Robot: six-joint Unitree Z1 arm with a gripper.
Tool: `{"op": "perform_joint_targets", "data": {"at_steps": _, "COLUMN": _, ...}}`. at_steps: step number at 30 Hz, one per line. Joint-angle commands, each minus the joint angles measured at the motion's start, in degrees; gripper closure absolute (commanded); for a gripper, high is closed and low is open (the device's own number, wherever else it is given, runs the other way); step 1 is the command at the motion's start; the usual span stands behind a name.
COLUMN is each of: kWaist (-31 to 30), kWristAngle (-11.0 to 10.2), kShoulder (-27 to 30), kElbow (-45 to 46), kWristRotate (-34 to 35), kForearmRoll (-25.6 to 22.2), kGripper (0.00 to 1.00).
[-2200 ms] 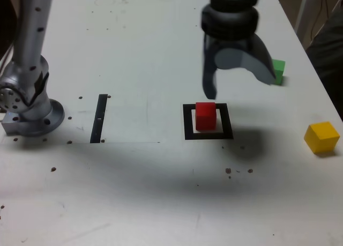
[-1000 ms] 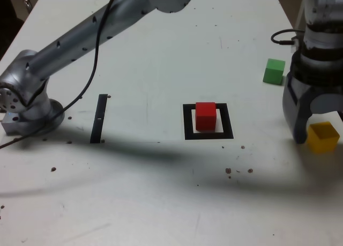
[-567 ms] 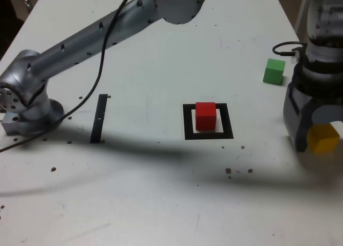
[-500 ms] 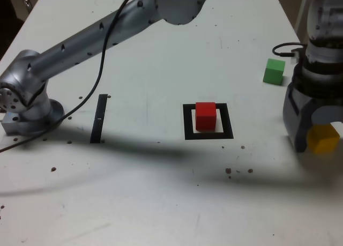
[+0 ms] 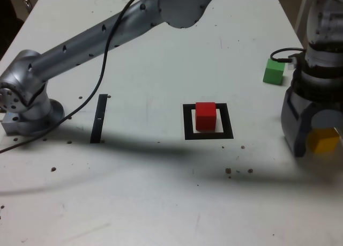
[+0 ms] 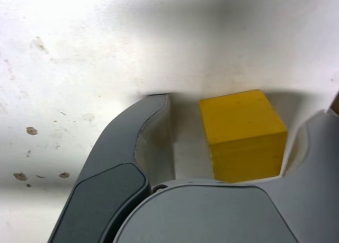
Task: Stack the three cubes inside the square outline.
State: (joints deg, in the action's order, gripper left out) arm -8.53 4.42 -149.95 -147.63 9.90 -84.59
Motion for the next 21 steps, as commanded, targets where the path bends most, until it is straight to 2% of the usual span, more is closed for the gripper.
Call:
{"op": "perform_joint_targets", "data": {"at_steps": 1, "kWaist": 0.0, "kWristAngle": -0.4, "kShoulder": -0.4, "kElbow": -0.3, "kWristRotate": 0.2, "kForearmRoll": 0.1, "kGripper": 0.59}}
{"op": "perform_joint_targets", "data": {"at_steps": 3, "kWaist": 0.0, "kWristAngle": -0.7, "kShoulder": -0.4, "kElbow": -0.4, "kWristRotate": 0.2, "kForearmRoll": 0.3, "kGripper": 0.68}}
{"op": "perform_joint_targets", "data": {"at_steps": 5, "kWaist": -0.1, "kWristAngle": -0.8, "kShoulder": -0.3, "kElbow": -0.4, "kWristRotate": 0.2, "kForearmRoll": 0.3, "kGripper": 0.7}}
{"op": "perform_joint_targets", "data": {"at_steps": 21, "kWaist": -0.1, "kWristAngle": -0.5, "kShoulder": 0.2, "kElbow": -0.4, "kWristRotate": 0.1, "kForearmRoll": -0.8, "kGripper": 0.7}}
